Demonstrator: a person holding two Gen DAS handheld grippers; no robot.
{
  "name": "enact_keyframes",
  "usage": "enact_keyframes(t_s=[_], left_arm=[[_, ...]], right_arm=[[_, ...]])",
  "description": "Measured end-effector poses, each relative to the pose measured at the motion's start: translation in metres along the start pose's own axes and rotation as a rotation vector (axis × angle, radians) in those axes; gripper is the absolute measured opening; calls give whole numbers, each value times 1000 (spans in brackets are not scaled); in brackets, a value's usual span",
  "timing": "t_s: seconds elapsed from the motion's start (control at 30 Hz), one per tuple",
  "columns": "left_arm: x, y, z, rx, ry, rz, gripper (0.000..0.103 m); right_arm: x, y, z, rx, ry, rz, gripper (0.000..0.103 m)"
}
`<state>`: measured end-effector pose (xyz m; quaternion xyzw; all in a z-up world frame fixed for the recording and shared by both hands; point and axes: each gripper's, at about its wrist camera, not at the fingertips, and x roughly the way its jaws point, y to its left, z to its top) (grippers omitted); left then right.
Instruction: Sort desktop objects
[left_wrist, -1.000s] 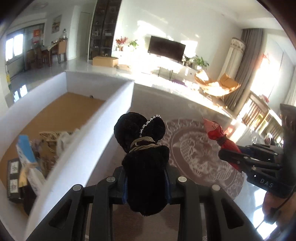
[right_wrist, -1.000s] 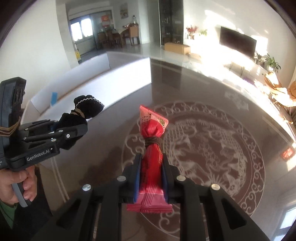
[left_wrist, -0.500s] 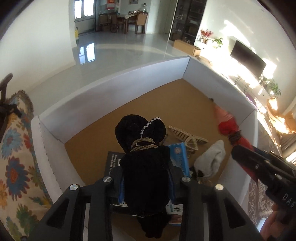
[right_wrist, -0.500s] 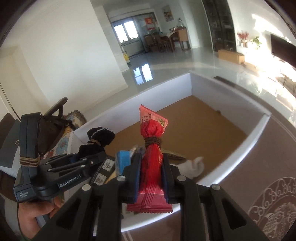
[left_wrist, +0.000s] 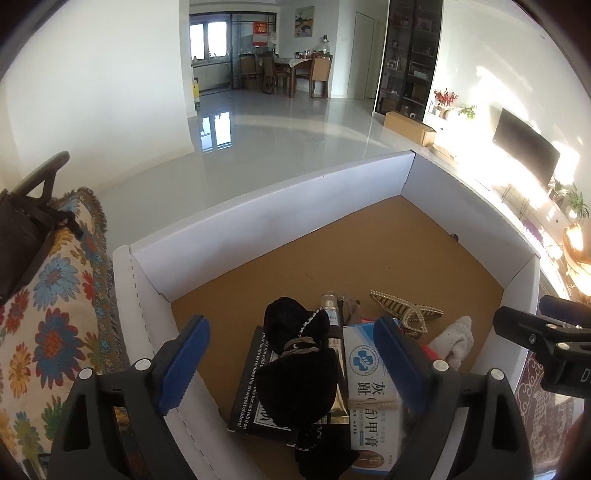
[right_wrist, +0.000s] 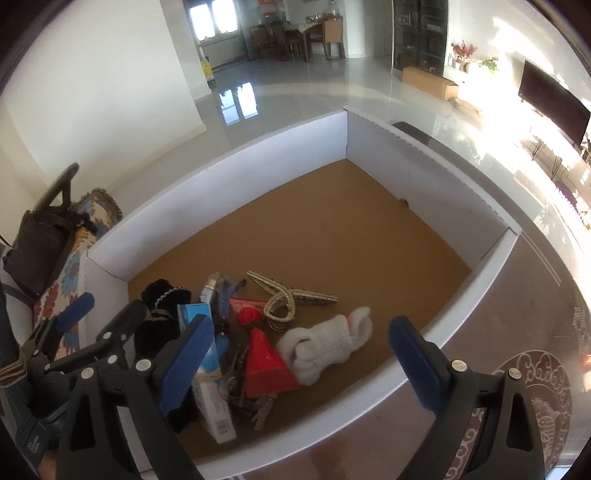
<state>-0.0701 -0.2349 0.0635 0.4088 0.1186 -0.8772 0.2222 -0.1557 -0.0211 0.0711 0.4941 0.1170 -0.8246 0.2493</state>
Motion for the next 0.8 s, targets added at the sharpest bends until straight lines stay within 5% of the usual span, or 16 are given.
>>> enact_keyframes(t_s=[0.23,0.47,0.57,0.8], left_arm=[[-5,-6,5,-4,-38,88,90],[-2,4,7,-74,-18,31,93],[2,7,6,-104,13,10,103],[-7,0,-2,-118,-22,46,103]], right_arm=[[7,-12,-12,-18,22,-38,96],[14,-11,-19,-35,20,-45,96],[15,-7,-21,-63,16,-60,96],[13,-4,-17,-67,10,-65,96]])
